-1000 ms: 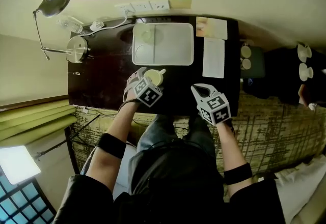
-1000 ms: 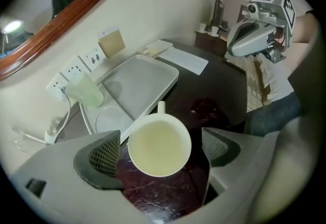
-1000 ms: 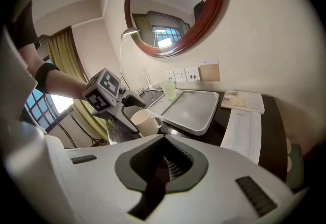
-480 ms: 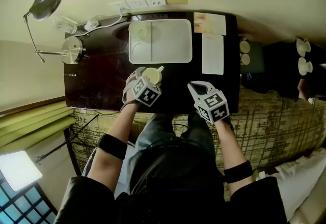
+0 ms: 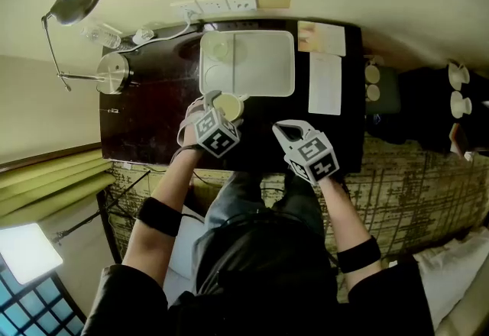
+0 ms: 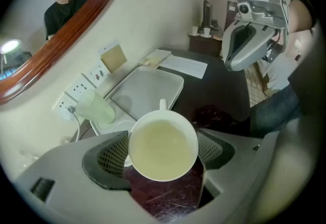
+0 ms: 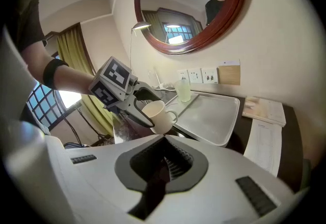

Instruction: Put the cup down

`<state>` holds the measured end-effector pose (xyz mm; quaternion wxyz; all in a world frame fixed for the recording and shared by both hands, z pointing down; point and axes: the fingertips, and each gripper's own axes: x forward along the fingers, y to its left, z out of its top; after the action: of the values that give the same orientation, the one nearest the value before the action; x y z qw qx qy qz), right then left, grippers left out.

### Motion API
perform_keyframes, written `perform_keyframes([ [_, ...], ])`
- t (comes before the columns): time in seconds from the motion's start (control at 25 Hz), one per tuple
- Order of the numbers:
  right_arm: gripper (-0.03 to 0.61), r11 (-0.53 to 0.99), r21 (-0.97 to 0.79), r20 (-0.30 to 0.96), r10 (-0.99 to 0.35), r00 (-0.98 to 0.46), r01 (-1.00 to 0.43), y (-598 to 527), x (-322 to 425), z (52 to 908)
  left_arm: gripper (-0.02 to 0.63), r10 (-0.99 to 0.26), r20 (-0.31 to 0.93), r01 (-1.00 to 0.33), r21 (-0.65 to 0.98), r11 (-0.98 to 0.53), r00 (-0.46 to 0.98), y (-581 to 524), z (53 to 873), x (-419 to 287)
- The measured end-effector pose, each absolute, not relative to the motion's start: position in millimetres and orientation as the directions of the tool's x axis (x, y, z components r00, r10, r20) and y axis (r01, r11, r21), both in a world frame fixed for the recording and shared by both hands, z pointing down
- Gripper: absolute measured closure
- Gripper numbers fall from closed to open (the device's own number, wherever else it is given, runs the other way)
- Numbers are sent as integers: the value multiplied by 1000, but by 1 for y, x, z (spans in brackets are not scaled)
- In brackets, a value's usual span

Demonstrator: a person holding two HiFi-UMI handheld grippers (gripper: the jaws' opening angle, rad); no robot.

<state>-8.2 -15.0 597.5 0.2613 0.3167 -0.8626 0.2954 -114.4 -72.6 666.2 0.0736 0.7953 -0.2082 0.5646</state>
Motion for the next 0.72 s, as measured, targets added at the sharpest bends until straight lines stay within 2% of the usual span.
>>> perform_keyframes([
  [0.44, 578, 715, -317, 592, -365, -719, -624, -43, -68, 578, 210, -241, 936, -188, -196, -962, 258, -125, 653, -141],
  [0.72, 578, 727, -321, 577, -358, -734, -607, -65, -97, 576, 210, -242, 935, -130, -215, -968, 260, -154, 659, -147],
])
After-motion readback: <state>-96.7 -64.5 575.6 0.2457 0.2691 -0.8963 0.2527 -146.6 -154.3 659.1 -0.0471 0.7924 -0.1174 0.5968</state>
